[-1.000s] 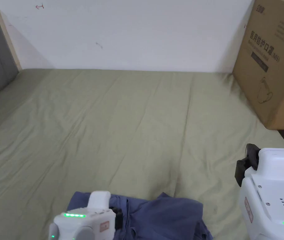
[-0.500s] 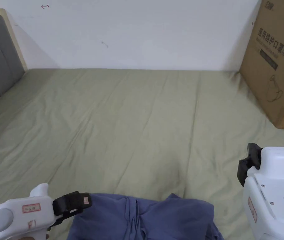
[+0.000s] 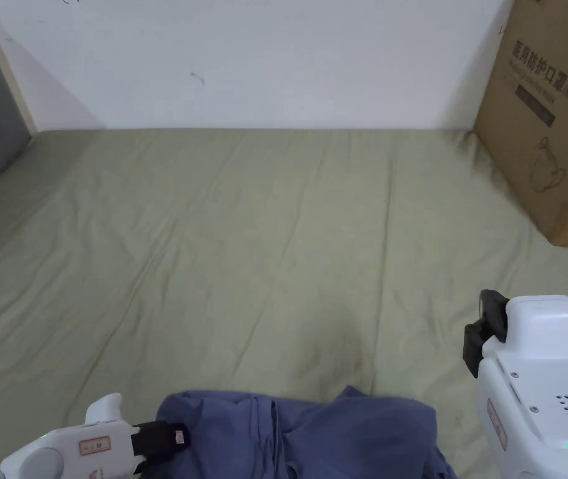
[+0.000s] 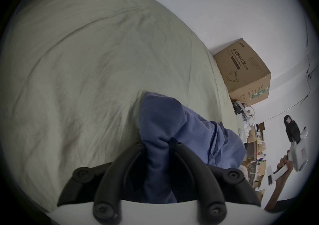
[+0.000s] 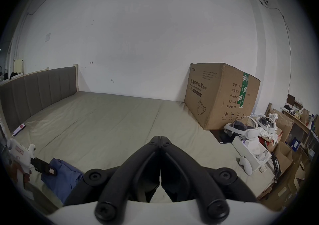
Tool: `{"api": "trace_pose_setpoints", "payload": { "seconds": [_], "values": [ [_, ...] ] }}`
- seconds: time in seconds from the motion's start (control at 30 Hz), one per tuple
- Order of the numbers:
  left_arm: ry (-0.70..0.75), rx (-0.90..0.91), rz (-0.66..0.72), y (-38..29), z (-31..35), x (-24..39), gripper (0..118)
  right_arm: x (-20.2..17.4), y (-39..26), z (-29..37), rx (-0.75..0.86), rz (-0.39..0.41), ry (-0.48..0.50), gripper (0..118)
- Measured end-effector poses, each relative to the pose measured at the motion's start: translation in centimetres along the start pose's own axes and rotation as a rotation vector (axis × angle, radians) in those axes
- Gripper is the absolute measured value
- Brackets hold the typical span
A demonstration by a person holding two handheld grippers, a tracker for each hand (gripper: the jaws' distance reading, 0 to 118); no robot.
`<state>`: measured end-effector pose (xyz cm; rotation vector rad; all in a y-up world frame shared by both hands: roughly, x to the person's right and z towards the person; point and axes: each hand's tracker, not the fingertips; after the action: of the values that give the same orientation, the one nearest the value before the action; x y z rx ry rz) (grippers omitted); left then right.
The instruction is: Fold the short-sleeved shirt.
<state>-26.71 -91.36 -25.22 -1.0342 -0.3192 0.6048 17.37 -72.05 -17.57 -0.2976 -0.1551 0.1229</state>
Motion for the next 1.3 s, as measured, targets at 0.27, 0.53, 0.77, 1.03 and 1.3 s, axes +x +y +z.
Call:
{"api": "trace_pose_setpoints", "payload": {
  "seconds": [0.27,0.53,0.77,1.03,1.3],
  "values": [
    [0.075,0.11,-0.083,0.9,5.7,1.6,11,0.4,0.8,0.5,0.028,-0.006,0.008,0],
    [0.3,0.22,-0.121,2.0,12.0,1.6,11,1.3,0.9,1.5,0.057,-0.022,0.02,0],
    [0.305,0.21,-0.311,1.2,9.9,10.8,11,2.0,0.9,1.9,0.064,-0.04,0.019,0],
    [0.206,0.056,-0.474,-2.0,0.9,20.3,11,3.1,0.7,2.4,0.066,-0.045,0.002,0],
    [0.285,-0.083,-0.611,-6.7,-7.7,23.5,12,4.7,-0.1,2.2,0.044,-0.056,-0.033,0]
  ]
}}
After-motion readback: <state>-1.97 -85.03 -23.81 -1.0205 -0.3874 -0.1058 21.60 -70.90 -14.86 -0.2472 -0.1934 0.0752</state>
